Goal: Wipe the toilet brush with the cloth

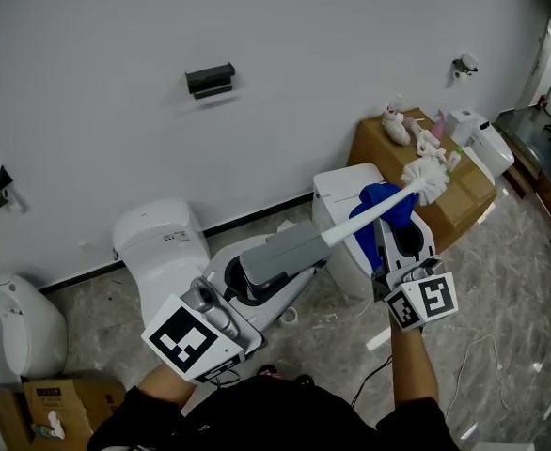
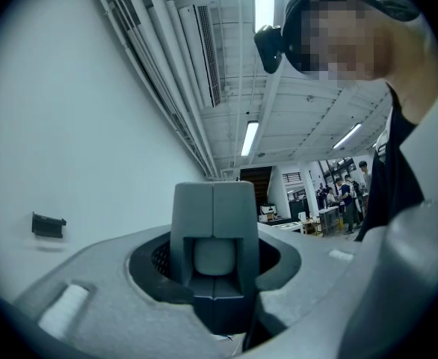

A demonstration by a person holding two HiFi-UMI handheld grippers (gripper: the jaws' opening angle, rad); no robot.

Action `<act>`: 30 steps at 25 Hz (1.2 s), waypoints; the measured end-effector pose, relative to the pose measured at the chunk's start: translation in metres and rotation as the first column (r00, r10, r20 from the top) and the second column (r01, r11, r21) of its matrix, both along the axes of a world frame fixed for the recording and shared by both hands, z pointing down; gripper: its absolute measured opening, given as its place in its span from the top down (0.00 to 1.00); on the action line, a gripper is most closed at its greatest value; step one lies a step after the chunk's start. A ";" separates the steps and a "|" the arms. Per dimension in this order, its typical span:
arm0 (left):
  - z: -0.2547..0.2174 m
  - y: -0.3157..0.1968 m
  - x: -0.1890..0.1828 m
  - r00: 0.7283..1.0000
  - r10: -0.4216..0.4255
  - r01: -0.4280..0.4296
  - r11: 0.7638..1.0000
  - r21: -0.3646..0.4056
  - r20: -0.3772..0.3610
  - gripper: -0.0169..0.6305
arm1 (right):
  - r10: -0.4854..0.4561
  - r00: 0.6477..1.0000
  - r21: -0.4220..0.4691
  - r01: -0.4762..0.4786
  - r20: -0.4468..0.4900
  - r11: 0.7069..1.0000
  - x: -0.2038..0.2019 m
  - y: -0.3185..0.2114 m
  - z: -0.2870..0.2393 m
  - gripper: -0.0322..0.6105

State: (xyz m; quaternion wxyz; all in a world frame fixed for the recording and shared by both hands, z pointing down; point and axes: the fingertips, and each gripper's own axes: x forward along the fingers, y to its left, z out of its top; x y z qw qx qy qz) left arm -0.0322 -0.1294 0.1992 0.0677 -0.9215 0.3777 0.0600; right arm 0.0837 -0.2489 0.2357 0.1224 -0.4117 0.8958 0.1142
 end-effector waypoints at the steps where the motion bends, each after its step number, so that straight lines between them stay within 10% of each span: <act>1: 0.000 0.000 0.000 1.000 0.001 -0.001 1.000 0.000 0.000 0.72 | 0.005 1.000 0.000 -0.005 0.001 1.000 0.002 -0.001 0.000 0.82; 30: 0.000 0.000 0.000 1.000 0.008 -0.008 1.000 -0.008 0.003 0.72 | 0.067 0.996 -0.035 -0.065 0.063 0.997 0.031 -0.016 -0.002 0.82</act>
